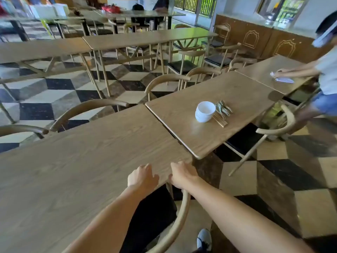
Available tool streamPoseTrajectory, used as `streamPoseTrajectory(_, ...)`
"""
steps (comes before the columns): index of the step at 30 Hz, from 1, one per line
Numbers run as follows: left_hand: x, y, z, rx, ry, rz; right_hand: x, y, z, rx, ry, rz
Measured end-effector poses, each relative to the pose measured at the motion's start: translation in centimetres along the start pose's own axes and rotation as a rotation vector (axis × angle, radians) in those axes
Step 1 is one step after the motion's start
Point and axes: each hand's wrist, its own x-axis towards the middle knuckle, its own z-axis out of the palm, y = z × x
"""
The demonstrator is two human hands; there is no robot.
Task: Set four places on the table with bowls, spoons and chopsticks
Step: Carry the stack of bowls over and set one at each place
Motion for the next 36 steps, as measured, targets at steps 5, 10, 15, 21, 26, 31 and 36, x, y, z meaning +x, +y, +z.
streamPoseTrajectory(5, 1.6, 4.2, 2.7, 0.035, -0.070, 0.073, -0.4, 5.8, 1.4, 0.101, 0.052, 0.109)
streamPoseTrajectory(10, 4.5, 10.2, 4.9, 0.042, -0.089, 0.143, -0.9, 12.6, 2.3, 0.215, 0.176, 0.165)
streamPoseTrajectory(15, 7.2, 17.8, 6.6, 0.061, -0.150, 0.209, 0.4, 20.4, 1.7, 0.282, 0.148, 0.192)
streamPoseTrajectory(21, 11.5, 27.9, 6.7, 0.038, -0.166, 0.274, 4.1, 29.8, -1.5, 0.266, 0.164, 0.132)
streamPoseTrajectory(26, 13.8, 32.6, 5.2, 0.021, -0.124, 0.318, 7.6, 35.0, -5.6, 0.275, 0.182, 0.127)
streamPoseTrajectory(31, 16.8, 33.4, 4.1, 0.005, -0.093, 0.273, 11.1, 36.0, -7.5, 0.252, 0.212, 0.098)
streamPoseTrajectory(36, 21.3, 32.6, 4.3, -0.013, -0.071, 0.203, 14.2, 35.7, -7.9, 0.269, 0.173, 0.090)
